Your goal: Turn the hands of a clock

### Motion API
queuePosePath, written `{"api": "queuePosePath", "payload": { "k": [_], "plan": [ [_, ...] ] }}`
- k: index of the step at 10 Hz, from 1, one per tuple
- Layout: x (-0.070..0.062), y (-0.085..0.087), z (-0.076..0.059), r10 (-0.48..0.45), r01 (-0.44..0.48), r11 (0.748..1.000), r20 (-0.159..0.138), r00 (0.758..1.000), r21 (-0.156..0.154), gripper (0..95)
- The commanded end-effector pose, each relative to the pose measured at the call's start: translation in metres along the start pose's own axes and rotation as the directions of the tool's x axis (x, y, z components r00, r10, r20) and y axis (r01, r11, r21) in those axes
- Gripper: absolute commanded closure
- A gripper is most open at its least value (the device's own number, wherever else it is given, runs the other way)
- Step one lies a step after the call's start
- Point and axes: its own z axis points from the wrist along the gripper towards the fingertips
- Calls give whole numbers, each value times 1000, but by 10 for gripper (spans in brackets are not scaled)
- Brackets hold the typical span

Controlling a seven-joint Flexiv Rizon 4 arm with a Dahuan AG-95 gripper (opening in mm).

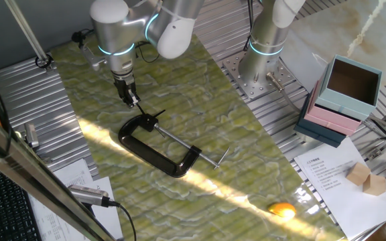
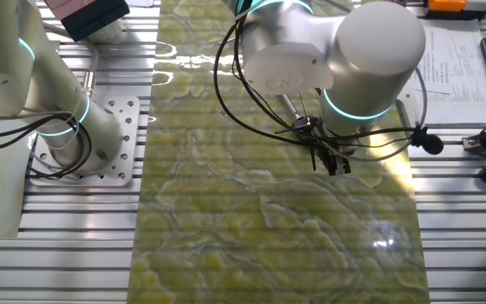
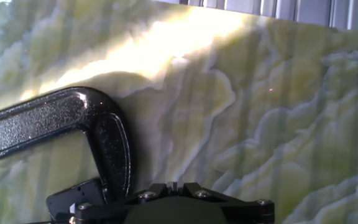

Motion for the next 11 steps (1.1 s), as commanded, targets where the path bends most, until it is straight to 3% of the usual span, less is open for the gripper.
{"api": "queuePosePath", "payload": {
  "k": [1, 11],
  "plan": [
    [2, 1, -1, 1, -1, 1000, -1, 1000, 2, 950],
    [3, 1, 0, -23, 23, 1000, 0, 1000, -2, 950]
  ]
}}
